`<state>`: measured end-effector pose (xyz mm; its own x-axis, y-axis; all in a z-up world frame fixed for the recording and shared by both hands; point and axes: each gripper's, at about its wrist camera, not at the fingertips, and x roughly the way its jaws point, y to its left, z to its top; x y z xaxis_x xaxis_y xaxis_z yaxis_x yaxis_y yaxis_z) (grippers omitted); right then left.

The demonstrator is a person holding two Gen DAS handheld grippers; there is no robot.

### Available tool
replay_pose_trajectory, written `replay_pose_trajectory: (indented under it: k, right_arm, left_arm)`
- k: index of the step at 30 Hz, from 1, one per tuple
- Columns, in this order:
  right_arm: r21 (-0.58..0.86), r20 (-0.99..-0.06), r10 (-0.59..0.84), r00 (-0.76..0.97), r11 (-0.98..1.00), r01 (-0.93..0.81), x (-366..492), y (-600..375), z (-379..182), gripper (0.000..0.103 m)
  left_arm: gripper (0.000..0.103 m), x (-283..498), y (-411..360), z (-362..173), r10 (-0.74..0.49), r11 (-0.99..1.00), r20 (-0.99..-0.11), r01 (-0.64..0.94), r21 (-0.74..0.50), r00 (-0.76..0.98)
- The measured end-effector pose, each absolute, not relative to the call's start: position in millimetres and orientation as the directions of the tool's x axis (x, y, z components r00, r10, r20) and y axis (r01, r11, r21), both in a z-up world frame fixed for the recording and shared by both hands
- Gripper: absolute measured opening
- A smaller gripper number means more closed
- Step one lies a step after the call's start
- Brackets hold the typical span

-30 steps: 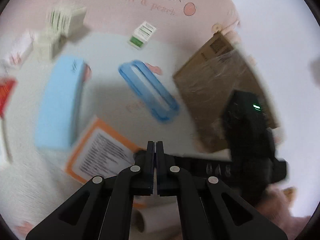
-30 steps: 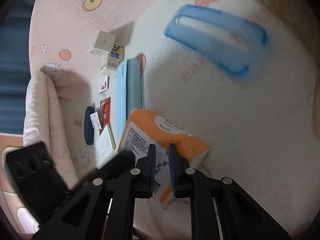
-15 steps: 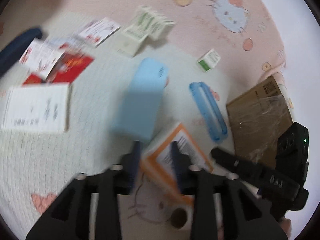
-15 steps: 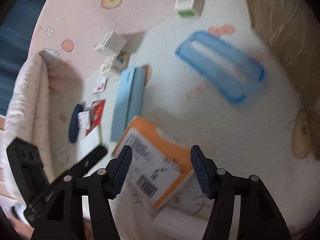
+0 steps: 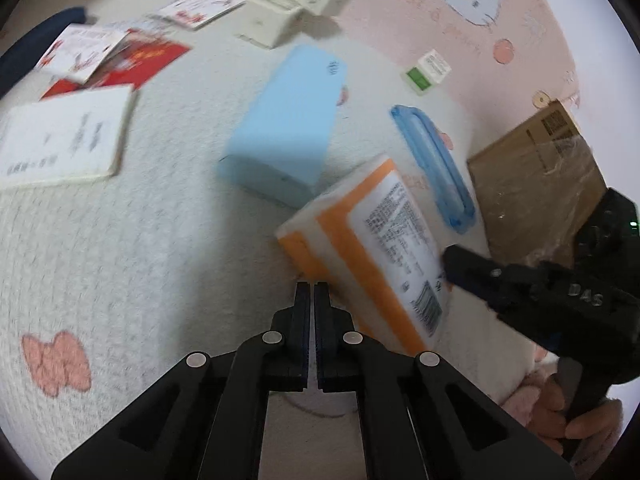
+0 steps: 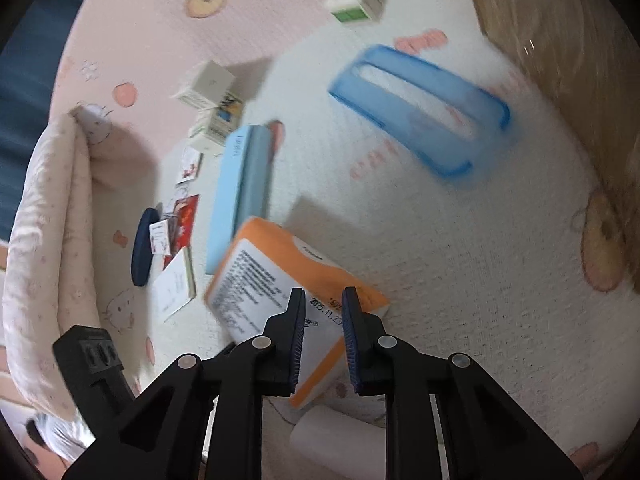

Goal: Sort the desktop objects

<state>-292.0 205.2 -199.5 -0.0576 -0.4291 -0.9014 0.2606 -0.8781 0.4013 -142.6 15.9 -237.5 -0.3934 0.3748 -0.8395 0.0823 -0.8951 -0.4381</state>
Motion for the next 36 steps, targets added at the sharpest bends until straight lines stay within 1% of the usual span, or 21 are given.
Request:
replay_pose_trajectory:
  k: [5,8,10,12,17,18,21,23,24,25,27,29,32,34,36]
  right_arm:
    - [0.429,-0.891,-0.450,-0.064,-0.879,0.208,-298,213,-204,0.016]
    - [0.479,-0.868,-0.492,-0.063,-0.865,0.150,-304,223,-208,0.016]
    - [0.500,-0.858,-0.510,-0.063,-0.857,0.127,-308,227,-211,0.016]
    - [0.482,-0.866,-0.494,-0.083,-0.867,0.127,-315,226,-212,0.016]
    - [0.417,-0.897,-0.428,-0.111,-0.902,0.114,-330,229,-217,0.016]
    - [0.412,-0.901,-0.422,-0.102,-0.905,0.107,-331,230,-219,0.016]
    - [0.440,-0.897,-0.442,-0.017,-0.894,0.081,-324,234,-232,0.016]
    - [0.453,-0.890,-0.456,-0.020,-0.888,0.073,-320,238,-232,0.016]
    - [0.422,-0.904,-0.426,-0.039,-0.903,0.078,-319,239,-228,0.016]
    - [0.354,-0.929,-0.361,-0.076,-0.931,0.088,-319,241,-221,0.016]
    - [0.304,-0.941,-0.311,-0.131,-0.950,0.075,-319,248,-209,0.016]
    - [0.325,-0.929,-0.330,-0.168,-0.944,0.055,-318,256,-198,0.016]
    - [0.398,-0.893,-0.400,-0.206,-0.916,0.051,-316,260,-180,0.016]
    - [0.461,-0.864,-0.461,-0.201,-0.886,0.052,-317,259,-173,0.017]
    - [0.490,-0.847,-0.490,-0.207,-0.870,0.051,-318,257,-168,0.018]
  left_arm:
    - [0.000,-153,28,-216,0.414,-0.891,-0.811,-0.002,-0.454,-0.413]
    - [0.000,-158,34,-206,0.480,-0.858,-0.775,-0.038,-0.512,-0.410]
    - [0.000,-163,41,-205,0.504,-0.845,-0.762,-0.048,-0.533,-0.408]
    - [0.000,-172,46,-203,0.505,-0.841,-0.752,-0.048,-0.538,-0.423]
    - [0.000,-199,61,-198,0.603,-0.770,-0.682,-0.077,-0.633,-0.414]
    - [0.000,-204,66,-199,0.607,-0.769,-0.683,-0.086,-0.633,-0.407]
    - [0.000,-216,85,-200,0.605,-0.782,-0.702,-0.117,-0.612,-0.375]
    - [0.000,-220,97,-202,0.607,-0.785,-0.717,-0.118,-0.608,-0.343]
    - [0.000,-222,99,-201,0.606,-0.785,-0.722,-0.107,-0.610,-0.334]
    - [0.000,-222,99,-198,0.613,-0.777,-0.717,-0.089,-0.624,-0.331]
    - [0.000,-221,96,-188,0.620,-0.765,-0.701,-0.072,-0.640,-0.353]
    - [0.000,-216,88,-170,0.594,-0.780,-0.694,-0.079,-0.621,-0.406]
    - [0.003,-212,73,-154,0.536,-0.813,-0.701,-0.067,-0.578,-0.470]
    - [0.004,-212,61,-156,0.500,-0.831,-0.721,-0.031,-0.556,-0.480]
    - [0.004,-211,47,-164,0.459,-0.846,-0.750,0.022,-0.532,-0.476]
